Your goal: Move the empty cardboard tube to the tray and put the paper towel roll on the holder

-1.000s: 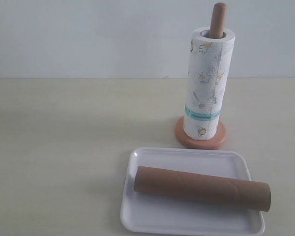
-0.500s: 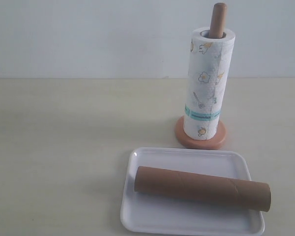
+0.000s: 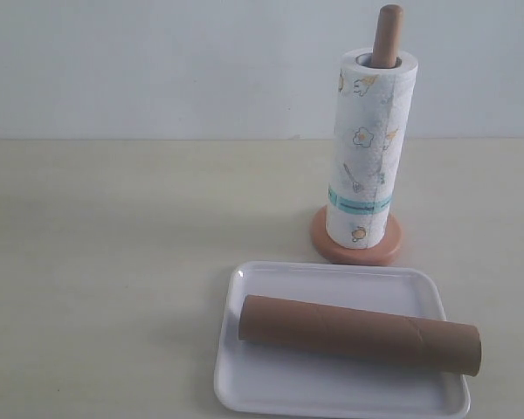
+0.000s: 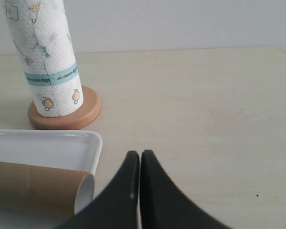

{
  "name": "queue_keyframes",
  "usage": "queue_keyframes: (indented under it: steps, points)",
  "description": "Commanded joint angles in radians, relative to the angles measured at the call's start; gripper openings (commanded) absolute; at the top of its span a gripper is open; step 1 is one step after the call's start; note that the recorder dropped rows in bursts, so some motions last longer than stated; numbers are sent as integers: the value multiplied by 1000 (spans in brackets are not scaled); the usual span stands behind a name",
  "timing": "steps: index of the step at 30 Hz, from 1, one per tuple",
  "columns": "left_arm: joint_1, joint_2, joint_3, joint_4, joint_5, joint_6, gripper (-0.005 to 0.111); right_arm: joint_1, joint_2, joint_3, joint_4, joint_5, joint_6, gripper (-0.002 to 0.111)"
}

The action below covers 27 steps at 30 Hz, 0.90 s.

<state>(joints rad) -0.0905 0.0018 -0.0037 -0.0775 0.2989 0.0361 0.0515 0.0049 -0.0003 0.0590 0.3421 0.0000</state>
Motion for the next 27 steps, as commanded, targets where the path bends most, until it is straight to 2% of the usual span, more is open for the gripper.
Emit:
queue_keyframes:
  steps: [1, 27]
  points:
    - [7, -2, 4, -15, 4, -36, 6, -3, -5, 0, -3, -11, 0, 0]
    - [14, -2, 4, -12, 4, -36, 6, -3, -5, 0, -3, -11, 0, 0]
